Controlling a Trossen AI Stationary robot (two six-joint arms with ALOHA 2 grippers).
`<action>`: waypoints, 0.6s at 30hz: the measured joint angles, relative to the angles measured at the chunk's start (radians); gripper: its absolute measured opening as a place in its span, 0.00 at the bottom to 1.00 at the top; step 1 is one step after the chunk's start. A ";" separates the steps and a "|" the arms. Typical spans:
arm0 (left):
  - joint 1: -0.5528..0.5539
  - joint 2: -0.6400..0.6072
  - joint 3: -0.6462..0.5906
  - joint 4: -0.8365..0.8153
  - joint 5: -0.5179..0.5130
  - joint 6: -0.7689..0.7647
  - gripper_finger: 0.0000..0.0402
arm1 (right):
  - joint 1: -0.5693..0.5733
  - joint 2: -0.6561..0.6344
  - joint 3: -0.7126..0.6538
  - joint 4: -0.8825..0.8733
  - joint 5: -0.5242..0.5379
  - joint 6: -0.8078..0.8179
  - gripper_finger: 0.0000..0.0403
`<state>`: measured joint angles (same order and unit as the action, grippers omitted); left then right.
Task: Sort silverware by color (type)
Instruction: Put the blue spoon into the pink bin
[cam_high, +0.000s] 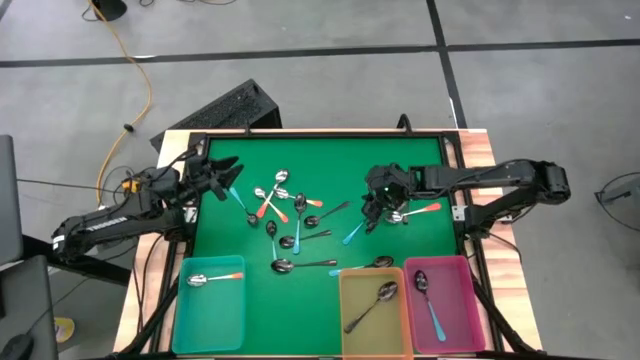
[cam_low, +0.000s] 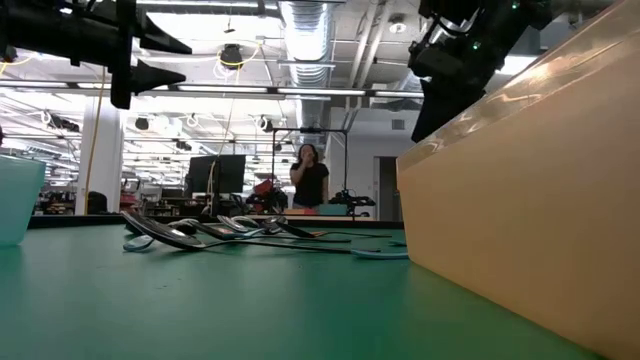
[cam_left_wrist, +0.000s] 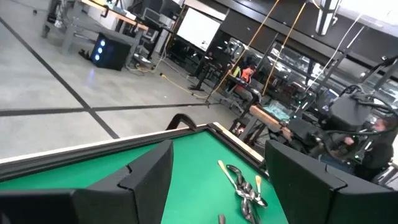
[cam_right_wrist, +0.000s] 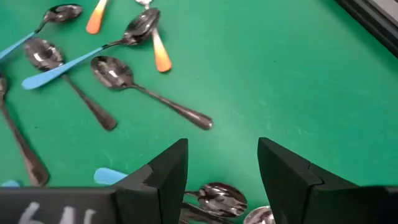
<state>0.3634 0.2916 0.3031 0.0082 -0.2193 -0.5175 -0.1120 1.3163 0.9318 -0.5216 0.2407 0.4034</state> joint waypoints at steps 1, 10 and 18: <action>0.000 0.000 0.000 0.000 0.003 -0.007 0.59 | -0.006 0.002 0.000 0.002 0.001 0.000 0.50; 0.000 0.002 0.000 -0.002 0.003 -0.022 0.59 | -0.079 0.122 -0.002 -0.120 0.024 0.186 0.50; 0.000 0.003 0.000 -0.015 0.002 -0.023 0.59 | -0.121 0.249 -0.002 -0.141 -0.050 0.244 0.50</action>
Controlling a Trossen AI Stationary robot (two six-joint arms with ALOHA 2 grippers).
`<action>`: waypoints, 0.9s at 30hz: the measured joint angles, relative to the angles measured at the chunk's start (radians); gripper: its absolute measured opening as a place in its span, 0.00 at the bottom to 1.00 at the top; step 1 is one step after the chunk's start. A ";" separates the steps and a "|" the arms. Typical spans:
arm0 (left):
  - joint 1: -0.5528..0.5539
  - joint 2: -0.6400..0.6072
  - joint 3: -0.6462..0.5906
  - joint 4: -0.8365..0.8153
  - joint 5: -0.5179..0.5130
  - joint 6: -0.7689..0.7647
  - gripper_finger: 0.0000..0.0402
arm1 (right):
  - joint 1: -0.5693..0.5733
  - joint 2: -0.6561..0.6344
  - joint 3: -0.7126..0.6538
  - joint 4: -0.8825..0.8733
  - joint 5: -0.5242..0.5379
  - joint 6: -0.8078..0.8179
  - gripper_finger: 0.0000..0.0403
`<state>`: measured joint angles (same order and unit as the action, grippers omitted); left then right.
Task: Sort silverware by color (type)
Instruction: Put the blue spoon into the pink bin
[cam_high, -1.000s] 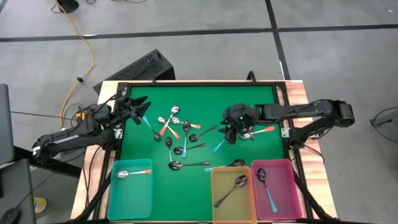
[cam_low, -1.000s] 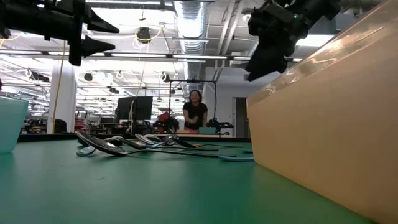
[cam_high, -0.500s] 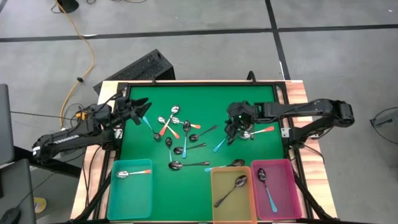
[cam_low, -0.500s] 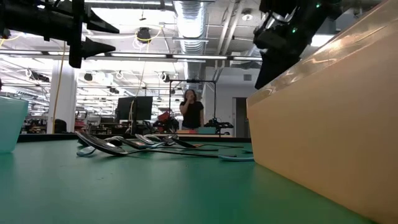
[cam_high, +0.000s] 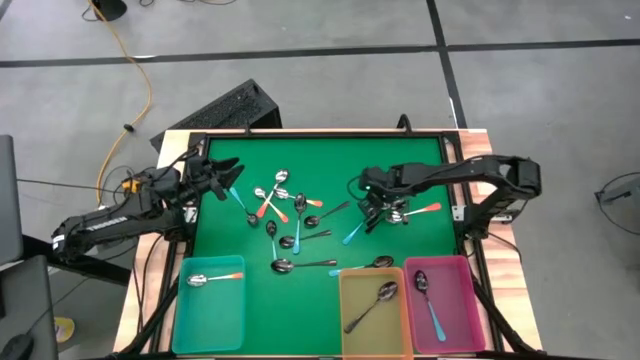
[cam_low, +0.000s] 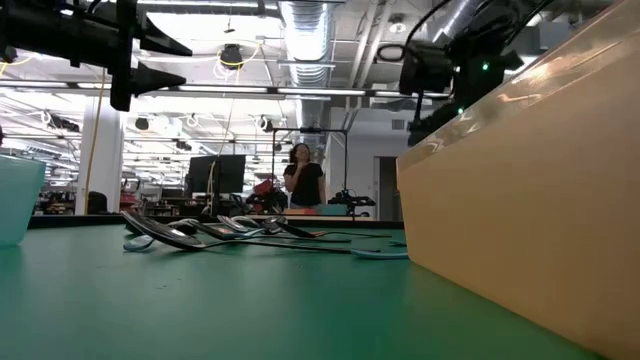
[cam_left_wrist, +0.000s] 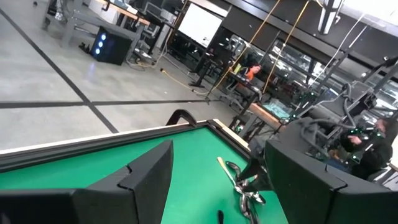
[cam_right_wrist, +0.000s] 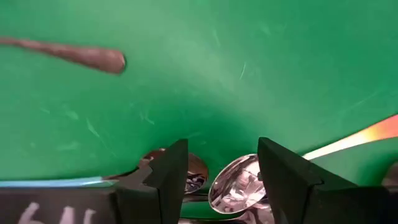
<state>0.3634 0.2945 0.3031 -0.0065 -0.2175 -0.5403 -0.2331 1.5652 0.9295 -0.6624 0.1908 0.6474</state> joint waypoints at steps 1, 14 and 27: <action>0.000 0.000 0.000 -0.001 0.000 -0.002 0.59 | -0.001 0.013 0.000 -0.002 -0.016 0.000 0.50; 0.000 0.000 0.000 -0.014 0.000 0.000 0.59 | 0.002 0.073 0.000 -0.011 -0.180 -0.079 0.49; 0.000 0.000 0.000 -0.015 -0.026 0.000 0.59 | 0.001 0.070 0.001 -0.006 -0.185 -0.117 0.12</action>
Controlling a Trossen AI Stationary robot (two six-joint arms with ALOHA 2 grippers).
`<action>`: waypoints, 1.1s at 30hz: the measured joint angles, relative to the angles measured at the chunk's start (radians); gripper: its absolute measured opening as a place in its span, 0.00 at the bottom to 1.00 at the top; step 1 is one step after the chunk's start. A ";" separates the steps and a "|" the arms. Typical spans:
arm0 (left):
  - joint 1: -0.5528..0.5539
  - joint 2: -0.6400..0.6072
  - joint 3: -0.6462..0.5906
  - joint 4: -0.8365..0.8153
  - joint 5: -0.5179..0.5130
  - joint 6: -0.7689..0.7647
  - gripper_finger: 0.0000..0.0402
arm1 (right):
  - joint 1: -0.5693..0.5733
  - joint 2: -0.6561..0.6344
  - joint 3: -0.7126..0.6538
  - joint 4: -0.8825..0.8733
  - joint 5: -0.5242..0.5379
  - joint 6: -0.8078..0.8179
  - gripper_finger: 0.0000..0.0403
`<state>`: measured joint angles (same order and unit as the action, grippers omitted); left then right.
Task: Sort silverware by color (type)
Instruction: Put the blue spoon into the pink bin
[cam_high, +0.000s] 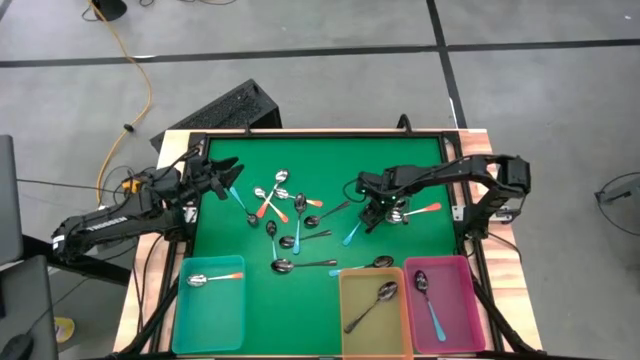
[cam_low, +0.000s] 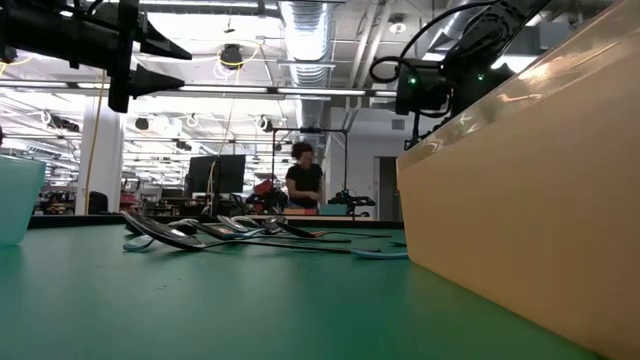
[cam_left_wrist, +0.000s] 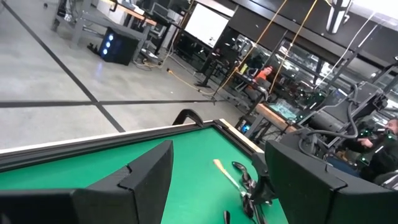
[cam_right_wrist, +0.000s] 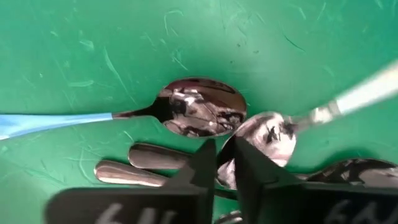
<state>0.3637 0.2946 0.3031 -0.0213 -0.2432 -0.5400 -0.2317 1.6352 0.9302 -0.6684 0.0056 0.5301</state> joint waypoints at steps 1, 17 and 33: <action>0.000 0.000 0.000 -0.002 0.000 0.000 0.59 | 0.000 0.000 0.000 0.001 0.001 0.000 0.08; 0.000 0.000 0.000 -0.019 -0.008 -0.006 0.59 | -0.014 0.001 0.021 0.067 0.025 0.011 0.02; 0.000 0.000 0.000 -0.021 -0.030 0.010 0.59 | -0.004 0.001 0.210 -0.014 0.080 -0.062 0.01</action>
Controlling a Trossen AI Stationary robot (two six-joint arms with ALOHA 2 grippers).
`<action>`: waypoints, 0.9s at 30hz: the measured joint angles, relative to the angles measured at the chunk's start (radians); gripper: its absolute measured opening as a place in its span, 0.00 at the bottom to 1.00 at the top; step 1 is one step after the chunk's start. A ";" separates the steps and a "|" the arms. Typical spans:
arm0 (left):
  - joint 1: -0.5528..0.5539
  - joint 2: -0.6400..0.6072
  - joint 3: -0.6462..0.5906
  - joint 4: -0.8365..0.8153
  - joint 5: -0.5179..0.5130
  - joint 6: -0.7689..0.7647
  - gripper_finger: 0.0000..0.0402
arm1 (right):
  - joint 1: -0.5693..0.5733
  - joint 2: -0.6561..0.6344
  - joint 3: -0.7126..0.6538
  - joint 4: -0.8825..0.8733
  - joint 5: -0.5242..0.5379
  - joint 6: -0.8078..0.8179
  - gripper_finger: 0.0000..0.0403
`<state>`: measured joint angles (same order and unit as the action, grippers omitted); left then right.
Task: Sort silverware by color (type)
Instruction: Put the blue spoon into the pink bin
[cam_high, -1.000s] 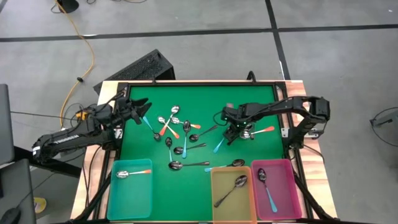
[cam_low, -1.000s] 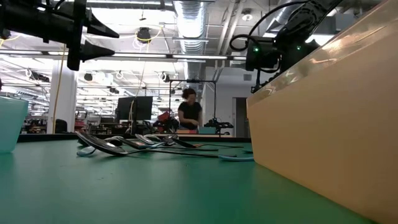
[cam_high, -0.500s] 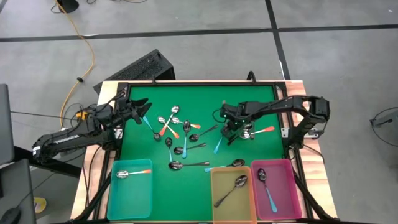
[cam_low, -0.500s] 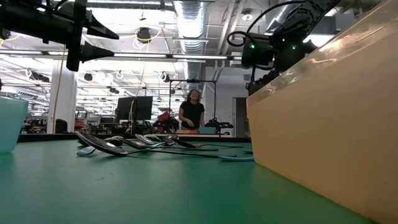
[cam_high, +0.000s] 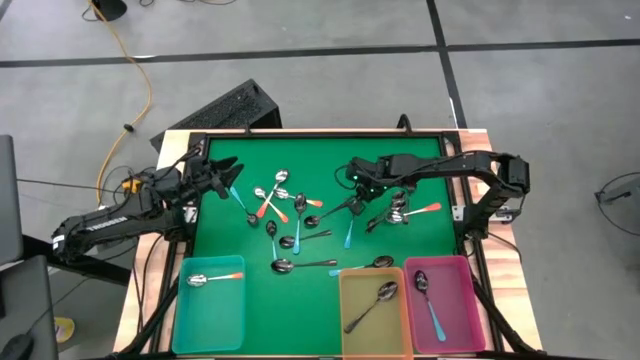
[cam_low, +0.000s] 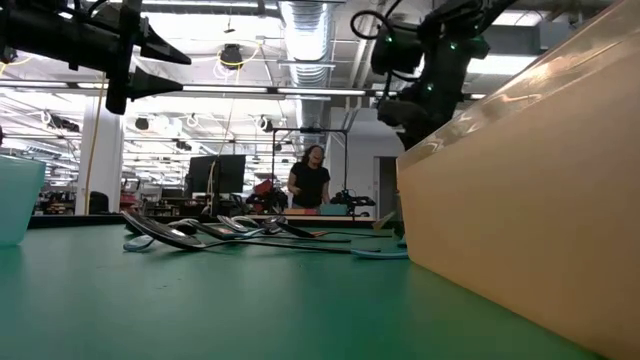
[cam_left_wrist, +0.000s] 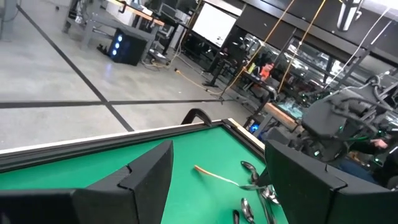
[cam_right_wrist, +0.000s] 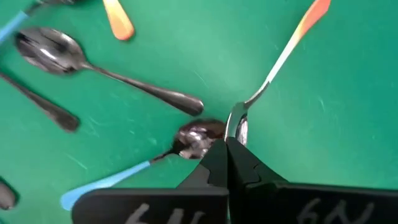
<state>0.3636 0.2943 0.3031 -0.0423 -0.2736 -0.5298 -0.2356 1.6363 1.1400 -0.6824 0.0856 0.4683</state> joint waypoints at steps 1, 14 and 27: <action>0.000 0.000 0.000 -0.004 0.000 0.001 0.59 | 0.000 0.000 0.007 0.005 0.000 -0.006 0.01; 0.000 0.000 0.000 -0.022 0.000 0.002 0.59 | -0.001 0.000 0.027 0.123 0.001 -0.032 0.01; 0.000 0.000 0.000 -0.020 -0.002 -0.015 0.59 | -0.031 0.000 0.027 0.176 0.073 -0.061 0.01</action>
<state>0.3637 0.2946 0.3031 -0.0624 -0.2756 -0.5449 -0.2665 1.6363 1.1667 -0.5060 0.1591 0.4075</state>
